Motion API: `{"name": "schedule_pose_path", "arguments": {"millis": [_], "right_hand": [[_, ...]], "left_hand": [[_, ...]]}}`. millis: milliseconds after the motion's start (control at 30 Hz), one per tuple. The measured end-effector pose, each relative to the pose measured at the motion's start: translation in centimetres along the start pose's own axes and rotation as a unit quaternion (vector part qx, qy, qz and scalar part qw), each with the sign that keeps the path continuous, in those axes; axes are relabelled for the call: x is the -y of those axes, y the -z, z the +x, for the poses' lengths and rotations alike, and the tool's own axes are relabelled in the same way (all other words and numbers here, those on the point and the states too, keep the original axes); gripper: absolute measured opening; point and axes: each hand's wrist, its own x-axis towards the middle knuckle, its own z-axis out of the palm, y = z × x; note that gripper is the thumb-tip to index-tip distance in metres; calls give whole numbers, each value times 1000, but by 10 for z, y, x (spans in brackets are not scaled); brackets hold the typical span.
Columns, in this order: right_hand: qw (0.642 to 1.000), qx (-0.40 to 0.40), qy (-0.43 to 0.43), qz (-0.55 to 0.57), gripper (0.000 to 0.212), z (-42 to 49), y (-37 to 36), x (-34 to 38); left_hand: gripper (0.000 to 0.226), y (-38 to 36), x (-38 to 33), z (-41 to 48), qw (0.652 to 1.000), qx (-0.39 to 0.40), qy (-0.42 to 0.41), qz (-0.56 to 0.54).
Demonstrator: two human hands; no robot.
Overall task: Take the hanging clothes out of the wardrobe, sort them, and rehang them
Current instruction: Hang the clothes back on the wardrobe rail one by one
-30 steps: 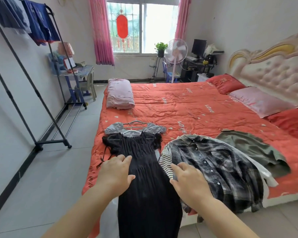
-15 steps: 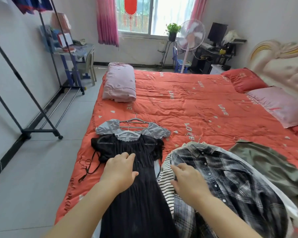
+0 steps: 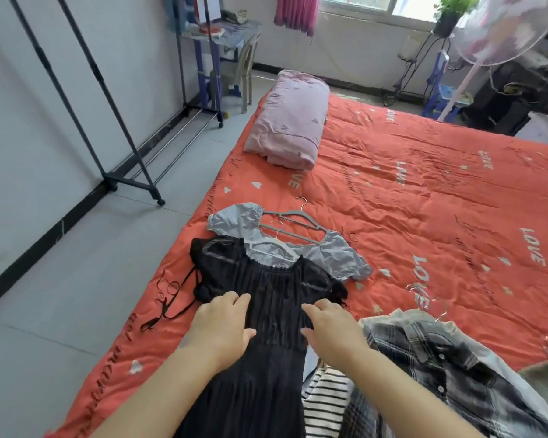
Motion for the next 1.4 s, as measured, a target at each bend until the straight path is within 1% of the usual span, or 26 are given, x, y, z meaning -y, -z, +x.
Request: {"name": "schedule_pose_path", "arguments": {"millis": [133,267,367,500,633,767,833,867,933,967,1000,1033,1133,1167,1267,1333,1400], "right_hand": [[999,28,22,-10,46,92,-12,-36],[999,32,26,3,44,178,-27,-61],[1000,17,21,15,37,237,-42,-73],[1000,-27,3,12,33,302,-64,-76],[999,-44,-27,-12,27,342,-88,-75],[996,-78,-45,-20,27,350,-103,-78],[993,-116,-32,-13,26,344,-103,-79],[988,-152,-19,-2,24,338,-100,-78],[968,-247,17,31,16,322,-88,-75],[948,-312,42,39,13,313,-81,-73],[923,-376,70,41,12,303,-72,-70],[901,-419,101,43,16,293,-62,-67],[863,-468,185,44,25,256,-25,-49],[854,-479,198,38,26,241,-12,-40],[822,-522,224,49,25,191,27,-6],[796,-544,257,66,24,153,49,21],[768,-556,309,74,24,113,69,49]], "left_hand": [[61,-18,-5,63,1000,-6,24,-7],[60,-47,-4,120,999,-8,47,-26],[60,-72,1,150,998,4,60,-24],[59,-98,14,181,997,-3,68,-22],[58,-119,23,198,997,-28,64,-22],[59,-132,28,197,997,-22,68,-31],[59,-133,31,189,996,-30,73,-36],[59,-134,33,185,996,-35,78,-32],[61,-127,37,174,995,-36,85,-39],[63,-121,40,168,995,-42,84,-45],[65,-116,44,162,993,-72,80,-40],[65,-110,47,157,990,-110,81,-37],[61,-70,48,135,981,-162,94,-57],[60,-55,49,126,976,-182,104,-60],[64,-12,56,90,958,-258,126,-11],[67,13,61,56,936,-324,138,-15],[70,37,66,13,907,-394,147,-4]]}}
